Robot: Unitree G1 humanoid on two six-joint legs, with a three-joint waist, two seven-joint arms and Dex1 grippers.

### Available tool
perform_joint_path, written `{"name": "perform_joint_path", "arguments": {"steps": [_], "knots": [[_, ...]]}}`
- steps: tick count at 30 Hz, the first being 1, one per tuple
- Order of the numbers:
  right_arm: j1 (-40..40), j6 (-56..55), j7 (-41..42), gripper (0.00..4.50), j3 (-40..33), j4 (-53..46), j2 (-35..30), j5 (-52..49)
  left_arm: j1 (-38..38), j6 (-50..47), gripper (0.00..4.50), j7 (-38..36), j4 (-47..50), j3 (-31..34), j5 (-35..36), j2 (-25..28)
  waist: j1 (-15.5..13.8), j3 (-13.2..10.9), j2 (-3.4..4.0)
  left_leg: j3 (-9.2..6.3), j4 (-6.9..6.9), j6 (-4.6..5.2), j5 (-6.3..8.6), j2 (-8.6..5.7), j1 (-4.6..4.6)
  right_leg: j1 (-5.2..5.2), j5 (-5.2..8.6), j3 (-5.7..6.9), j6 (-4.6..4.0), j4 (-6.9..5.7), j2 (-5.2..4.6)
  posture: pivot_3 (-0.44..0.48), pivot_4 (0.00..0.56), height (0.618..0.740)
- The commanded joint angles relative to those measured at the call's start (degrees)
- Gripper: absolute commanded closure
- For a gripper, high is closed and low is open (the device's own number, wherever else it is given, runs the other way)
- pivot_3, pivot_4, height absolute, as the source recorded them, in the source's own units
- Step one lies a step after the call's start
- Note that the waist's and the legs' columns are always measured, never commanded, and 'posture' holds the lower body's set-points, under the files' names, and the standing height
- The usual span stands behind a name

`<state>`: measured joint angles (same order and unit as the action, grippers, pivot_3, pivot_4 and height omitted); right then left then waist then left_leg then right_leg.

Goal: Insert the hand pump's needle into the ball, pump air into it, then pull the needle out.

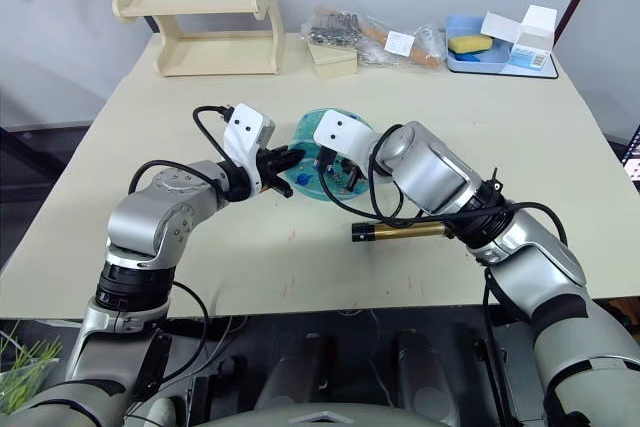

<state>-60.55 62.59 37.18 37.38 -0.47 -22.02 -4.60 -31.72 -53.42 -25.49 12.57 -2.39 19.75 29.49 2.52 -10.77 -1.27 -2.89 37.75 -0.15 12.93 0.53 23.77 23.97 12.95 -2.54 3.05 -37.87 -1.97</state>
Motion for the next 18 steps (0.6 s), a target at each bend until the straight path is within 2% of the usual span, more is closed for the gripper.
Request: {"name": "perform_joint_path", "arguments": {"steps": [1,18], "knots": [[-1.35,-0.76,1.11,4.17,-0.1,-0.01,0.23,1.15,0.89,-1.09,4.5,0.3,0.77,0.06,-0.49,0.01,0.0,0.0,0.0,-0.01,0.0,0.0,0.0,0.0,0.0,0.0,0.0,0.0,0.0,-0.01,0.0,0.0,0.15,0.74],[-0.41,-0.53,3.19,4.17,-0.45,-0.37,-0.06,4.0,1.63,-1.27,4.5,0.63,1.5,0.29,-0.33,0.07,0.0,0.0,0.0,-0.01,0.0,0.0,0.0,0.0,-0.01,0.0,0.0,0.0,0.0,-0.01,0.0,0.0,0.15,0.74]]}}
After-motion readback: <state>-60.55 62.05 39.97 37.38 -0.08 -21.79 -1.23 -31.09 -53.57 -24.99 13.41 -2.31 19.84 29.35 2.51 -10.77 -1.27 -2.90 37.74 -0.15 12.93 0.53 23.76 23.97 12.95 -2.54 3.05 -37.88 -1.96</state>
